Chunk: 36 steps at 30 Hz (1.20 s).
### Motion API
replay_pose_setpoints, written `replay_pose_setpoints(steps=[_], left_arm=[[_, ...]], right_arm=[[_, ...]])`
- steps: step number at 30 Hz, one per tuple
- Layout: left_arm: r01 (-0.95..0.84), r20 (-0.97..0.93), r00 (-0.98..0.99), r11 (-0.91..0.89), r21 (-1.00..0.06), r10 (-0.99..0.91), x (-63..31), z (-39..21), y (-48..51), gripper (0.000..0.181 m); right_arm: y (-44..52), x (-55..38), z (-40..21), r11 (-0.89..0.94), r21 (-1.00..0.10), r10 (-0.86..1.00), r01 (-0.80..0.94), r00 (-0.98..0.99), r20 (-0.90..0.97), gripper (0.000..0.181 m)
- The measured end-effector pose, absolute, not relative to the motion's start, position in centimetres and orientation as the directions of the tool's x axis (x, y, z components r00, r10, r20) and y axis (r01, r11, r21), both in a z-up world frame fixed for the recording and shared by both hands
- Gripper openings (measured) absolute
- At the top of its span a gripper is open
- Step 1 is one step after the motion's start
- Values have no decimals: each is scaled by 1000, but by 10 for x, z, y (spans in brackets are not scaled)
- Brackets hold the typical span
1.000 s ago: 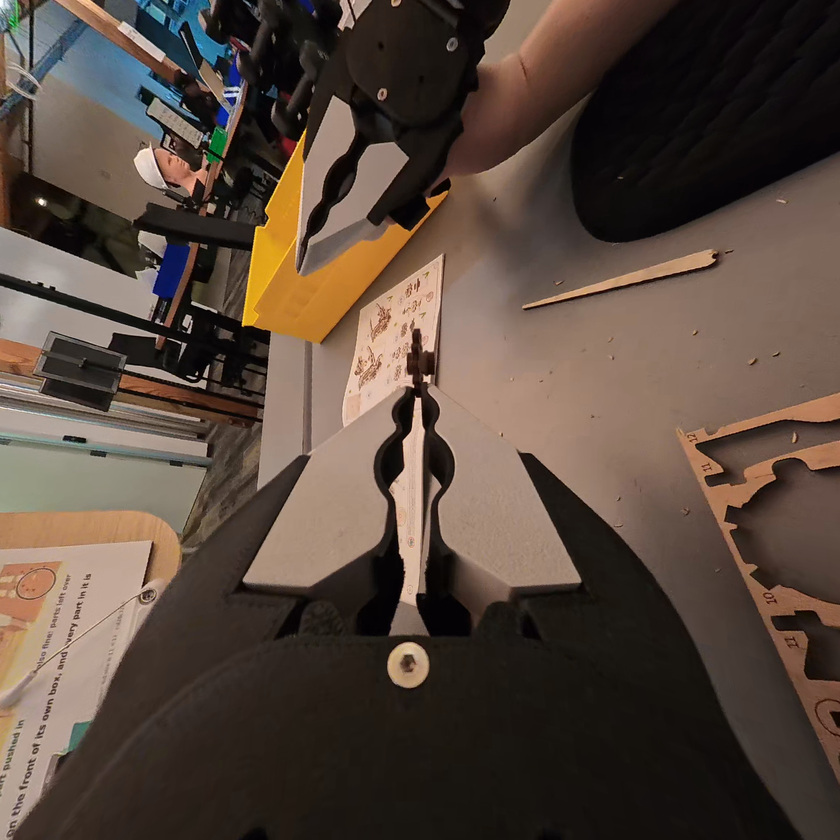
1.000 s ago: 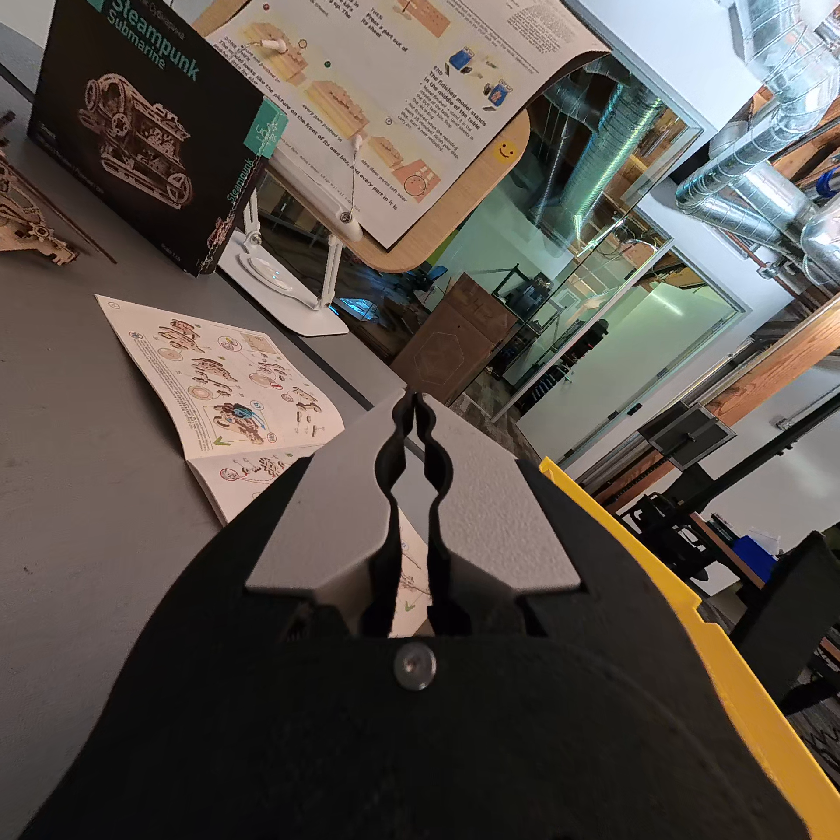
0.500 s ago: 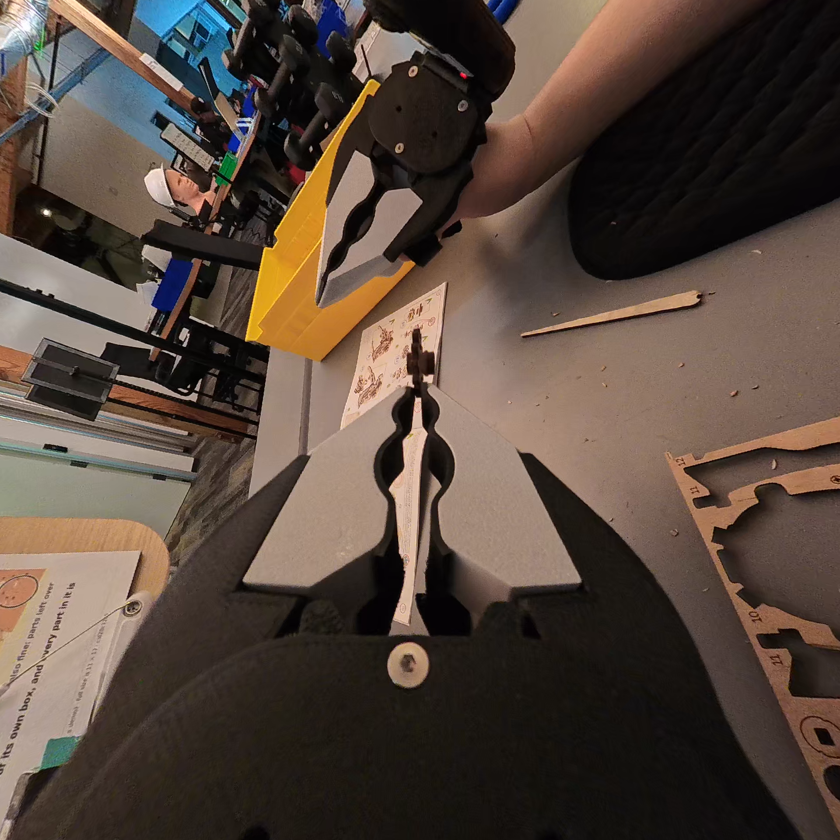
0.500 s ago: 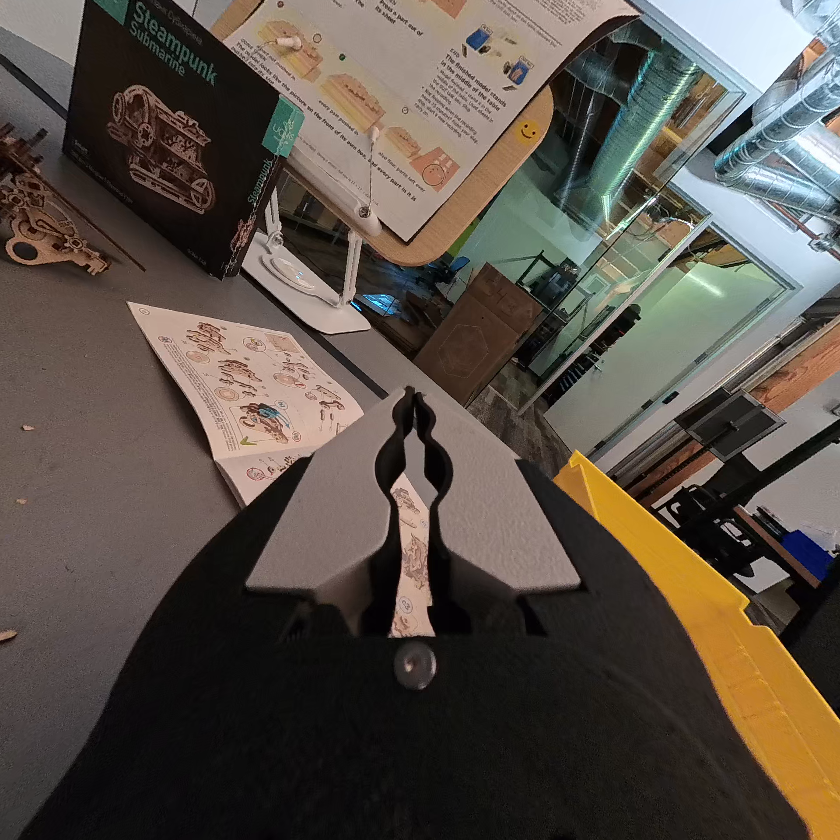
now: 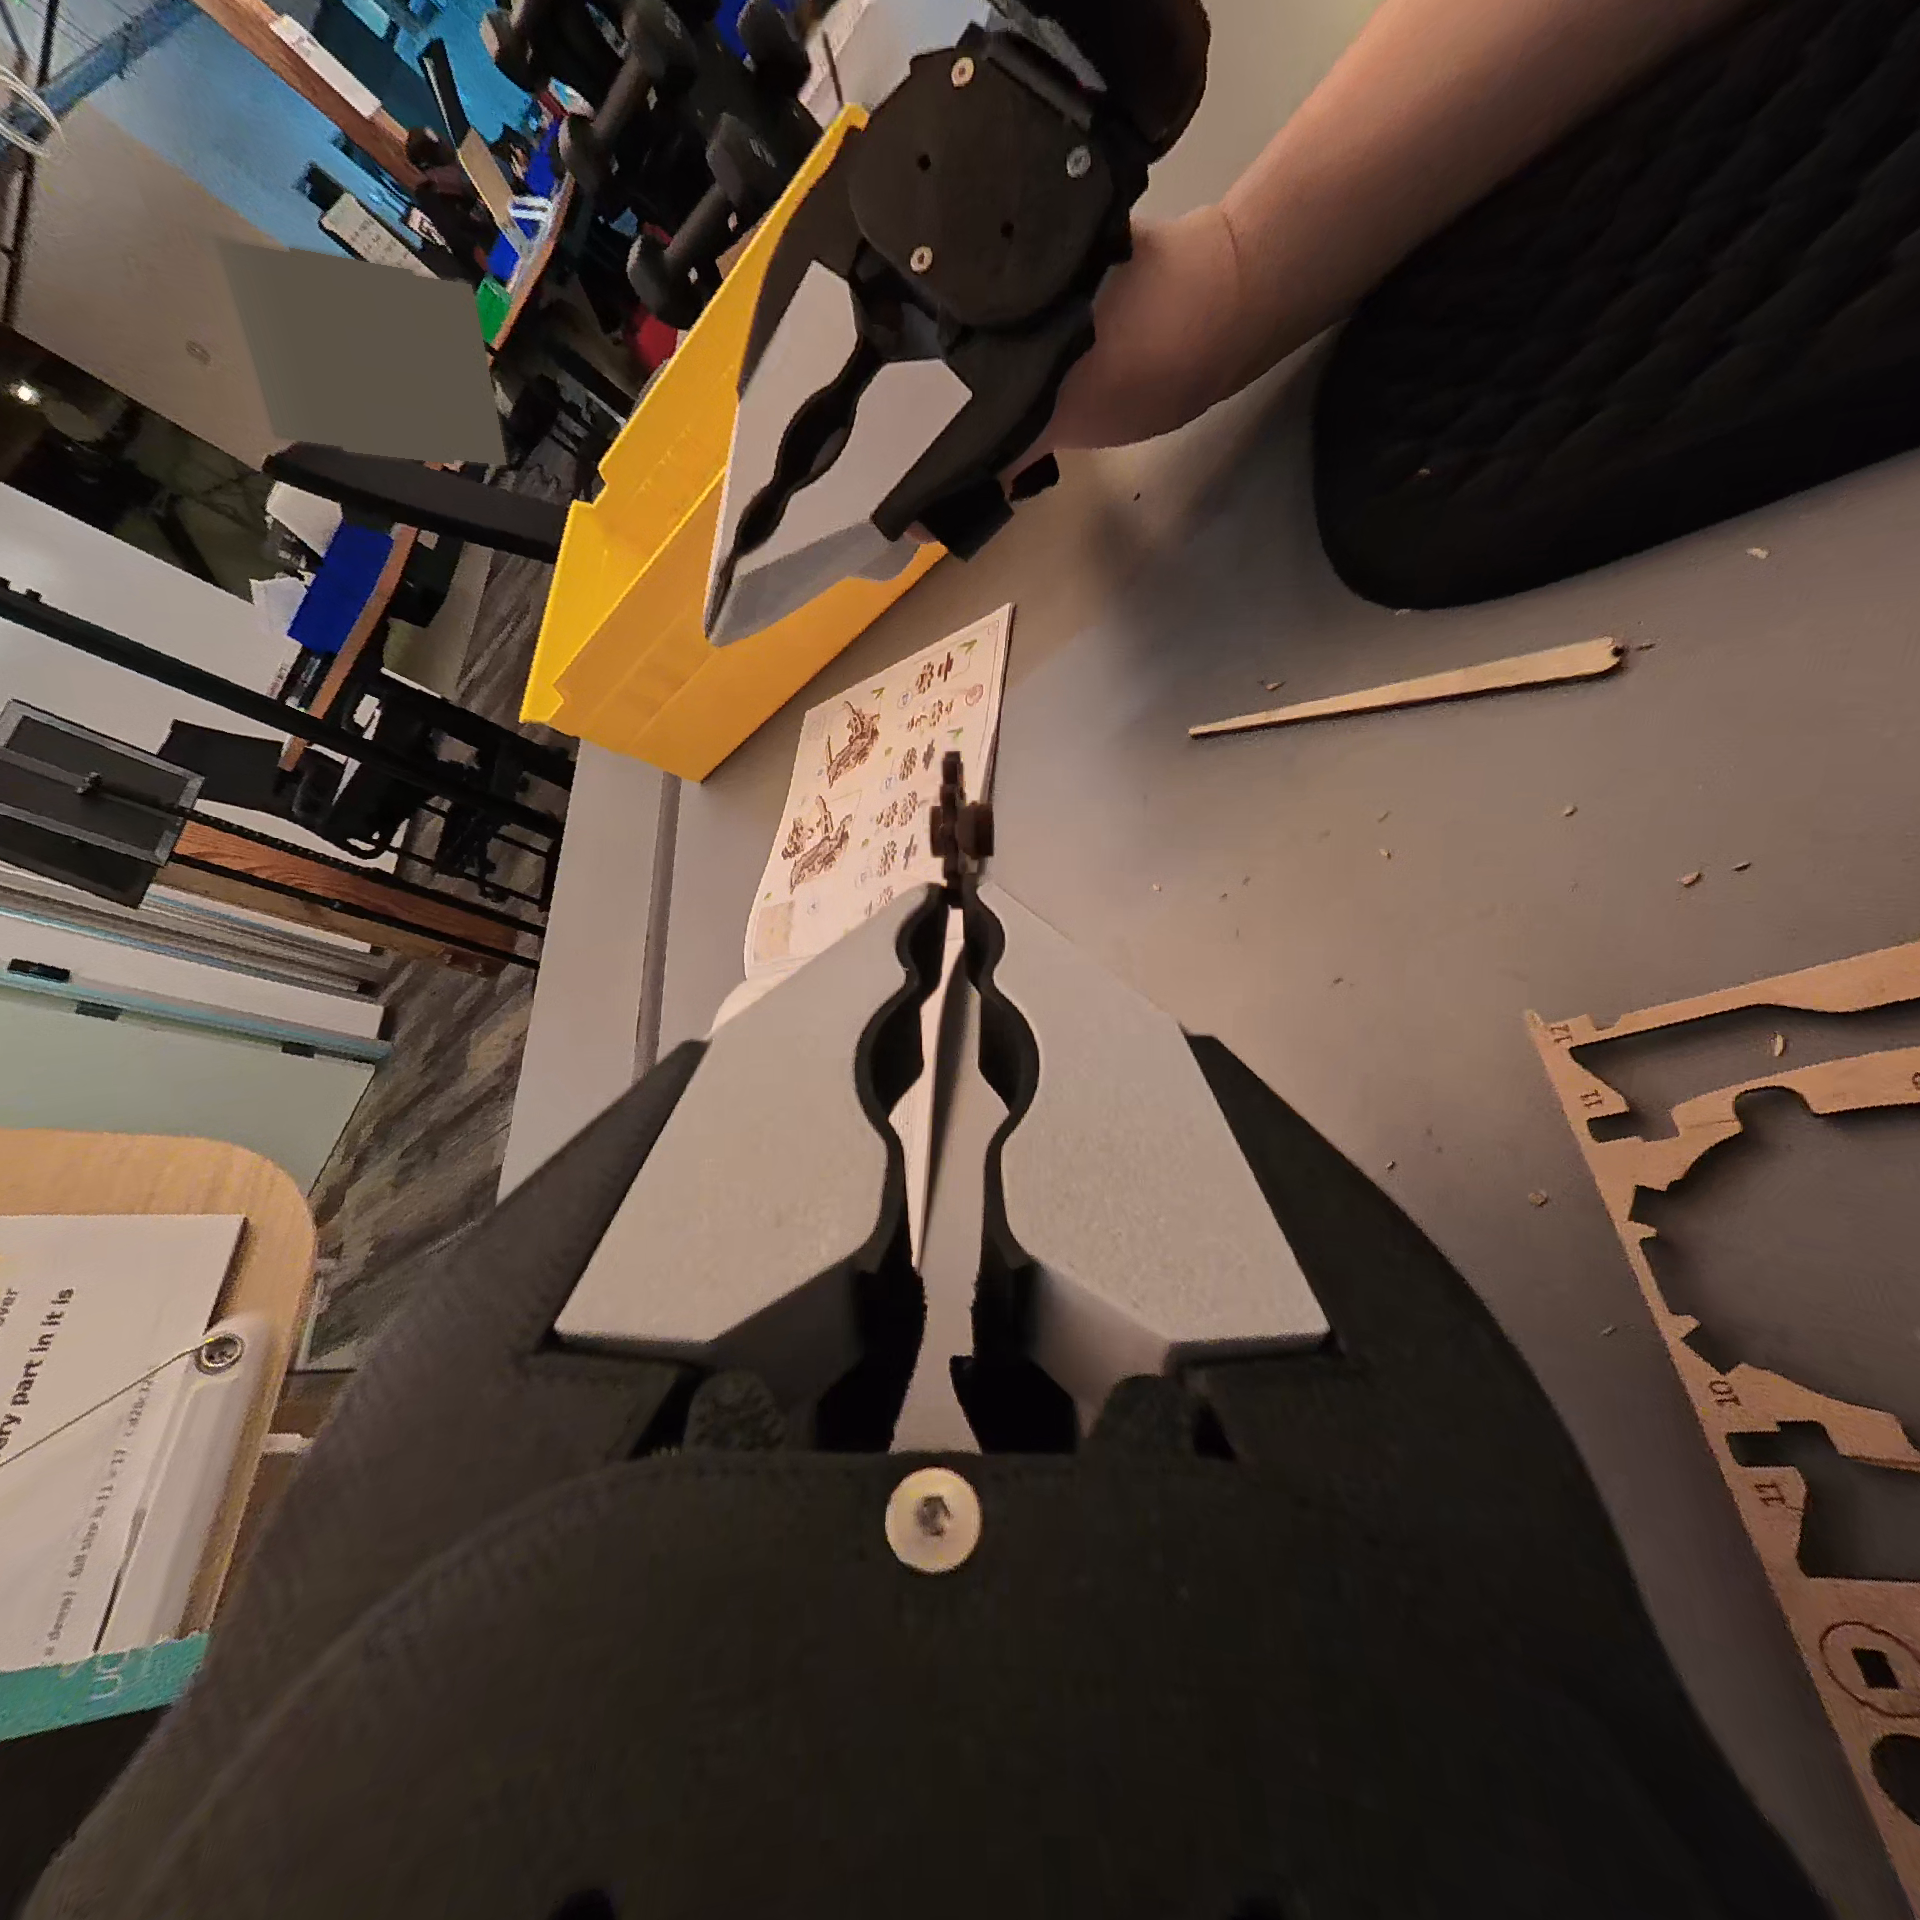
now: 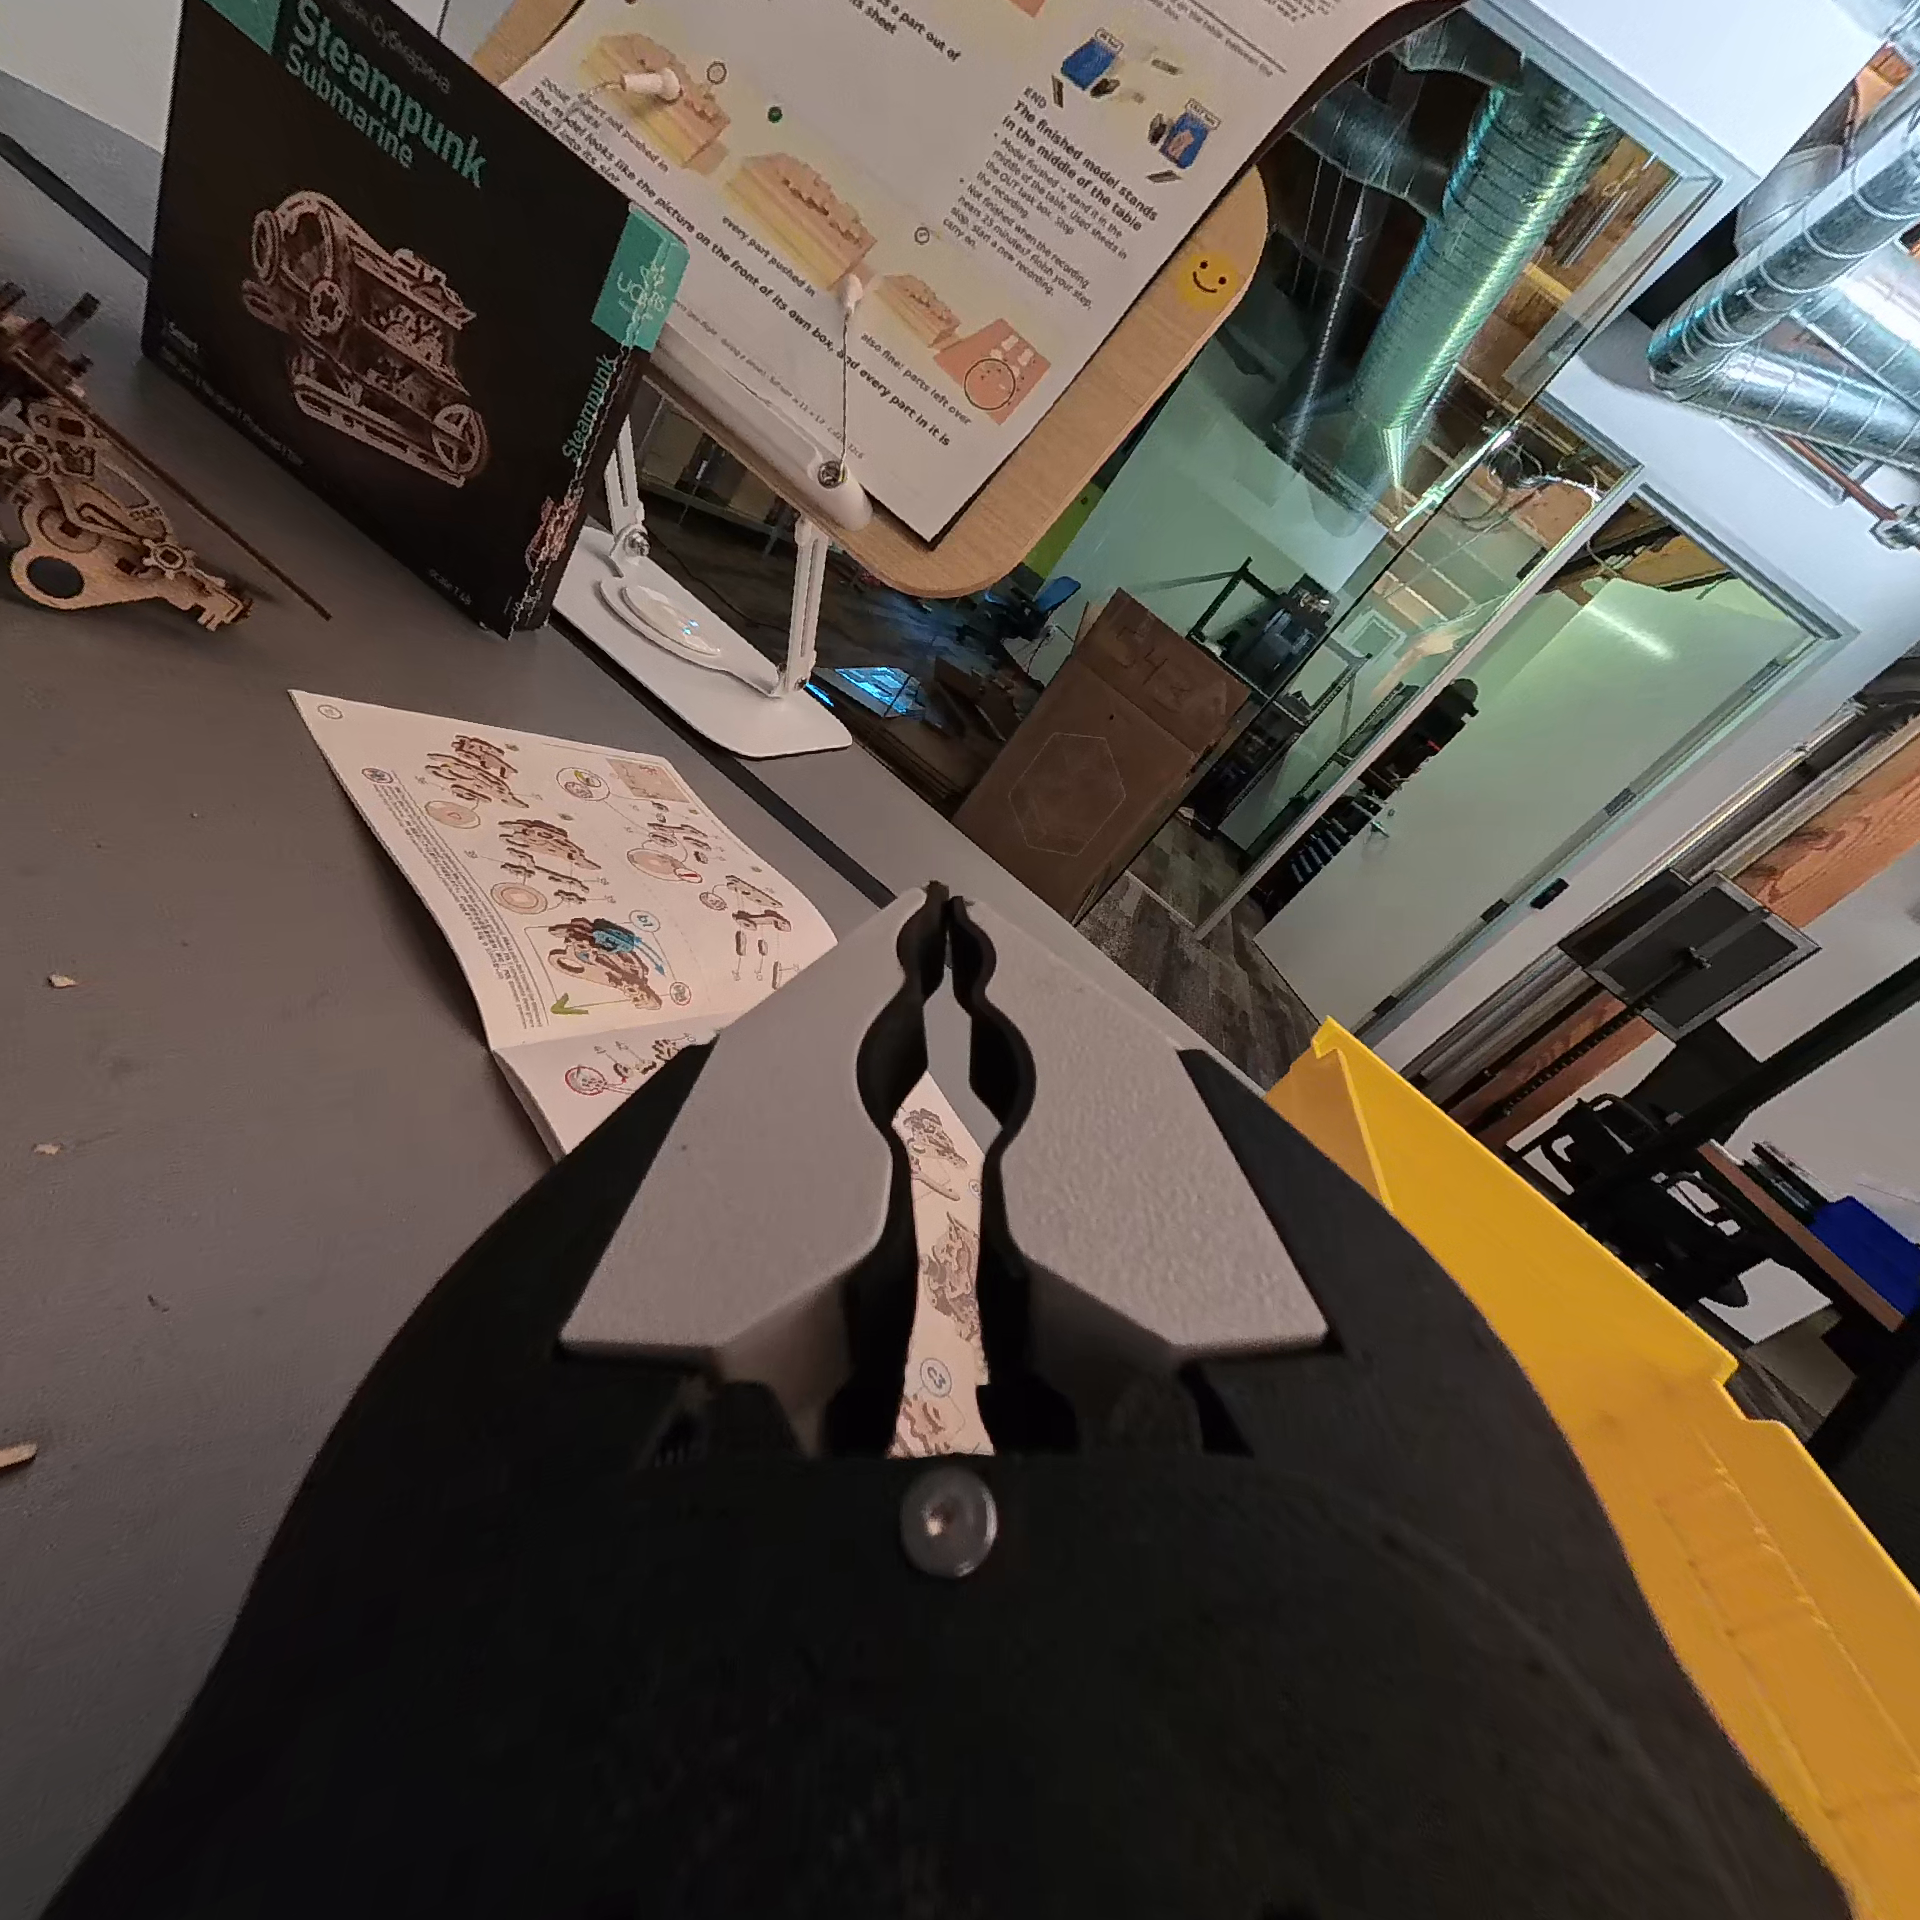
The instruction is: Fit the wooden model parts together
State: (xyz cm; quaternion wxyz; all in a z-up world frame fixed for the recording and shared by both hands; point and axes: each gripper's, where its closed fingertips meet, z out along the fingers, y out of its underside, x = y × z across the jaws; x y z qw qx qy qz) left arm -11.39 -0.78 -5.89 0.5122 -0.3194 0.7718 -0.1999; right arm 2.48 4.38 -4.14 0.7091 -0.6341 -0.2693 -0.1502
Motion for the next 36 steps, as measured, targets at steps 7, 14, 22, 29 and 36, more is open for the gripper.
replay_pose_setpoints(steps=[7,14,22,29,36], left_arm=[[-275,-599,-269,656,-703,-754,-115,-56,-7,0],[-270,-598,-251,649,-711,-761,-117,-51,-4,0],[-273,-641,-272,696,-664,-718,-116,-57,-6,0],[-334,-656,-306,723,-605,-690,-120,-74,3,0],[-455,-604,-437,744,-490,-666,-128,-124,9,0]], right_arm=[[44,24,-41,150,-821,131,550,812,568,0],[44,23,-41,153,-820,134,551,811,570,0],[44,22,-42,156,-817,136,556,807,575,0],[43,24,-39,159,-811,120,562,805,581,0],[35,46,-16,171,-791,-16,587,804,594,0]])
